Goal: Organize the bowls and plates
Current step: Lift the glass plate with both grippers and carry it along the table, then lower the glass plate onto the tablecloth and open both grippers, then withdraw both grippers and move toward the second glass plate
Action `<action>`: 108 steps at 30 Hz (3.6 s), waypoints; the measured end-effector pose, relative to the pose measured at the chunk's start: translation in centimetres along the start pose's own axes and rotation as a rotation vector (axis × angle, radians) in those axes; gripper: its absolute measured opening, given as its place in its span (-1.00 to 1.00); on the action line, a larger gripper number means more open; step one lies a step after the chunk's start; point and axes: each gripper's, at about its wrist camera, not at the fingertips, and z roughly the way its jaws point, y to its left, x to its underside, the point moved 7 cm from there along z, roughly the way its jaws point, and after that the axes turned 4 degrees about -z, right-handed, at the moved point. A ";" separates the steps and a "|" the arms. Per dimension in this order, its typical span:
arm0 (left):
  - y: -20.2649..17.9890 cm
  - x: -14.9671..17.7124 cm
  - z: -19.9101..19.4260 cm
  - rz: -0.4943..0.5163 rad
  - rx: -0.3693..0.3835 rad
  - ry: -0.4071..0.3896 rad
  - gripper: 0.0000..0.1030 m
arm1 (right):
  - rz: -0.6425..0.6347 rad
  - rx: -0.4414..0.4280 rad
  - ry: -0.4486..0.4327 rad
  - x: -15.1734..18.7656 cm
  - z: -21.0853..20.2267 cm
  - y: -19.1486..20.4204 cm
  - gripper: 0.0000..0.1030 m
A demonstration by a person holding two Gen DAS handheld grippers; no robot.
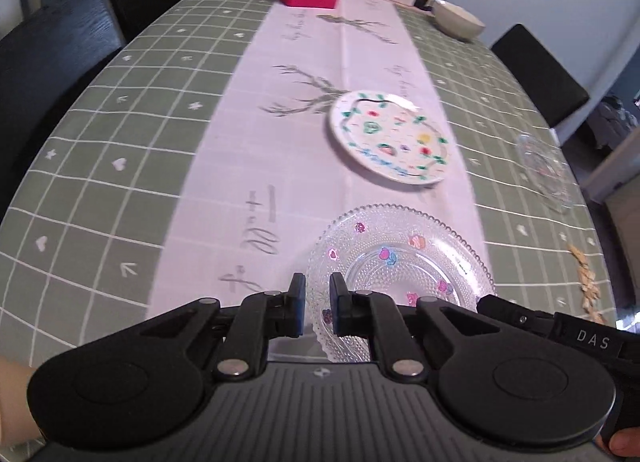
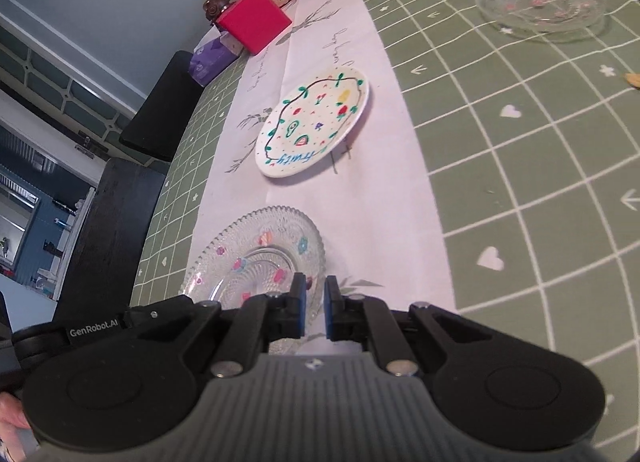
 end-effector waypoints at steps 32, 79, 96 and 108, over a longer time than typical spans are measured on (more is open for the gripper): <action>-14.2 14.7 -4.6 0.372 0.030 0.122 -0.73 | 0.240 0.181 -0.130 13.5 -18.8 -9.0 -0.85; -17.0 20.4 -7.4 0.678 0.018 -0.062 0.37 | 0.016 0.420 -0.123 19.5 -20.0 -7.5 0.17; -18.4 14.4 -17.3 0.506 0.055 -0.304 0.44 | -0.022 0.350 -0.301 16.0 -26.6 -5.5 0.88; -22.6 8.9 -24.1 0.423 0.072 -0.407 0.45 | -0.137 0.330 -0.472 6.0 -35.3 -3.4 0.89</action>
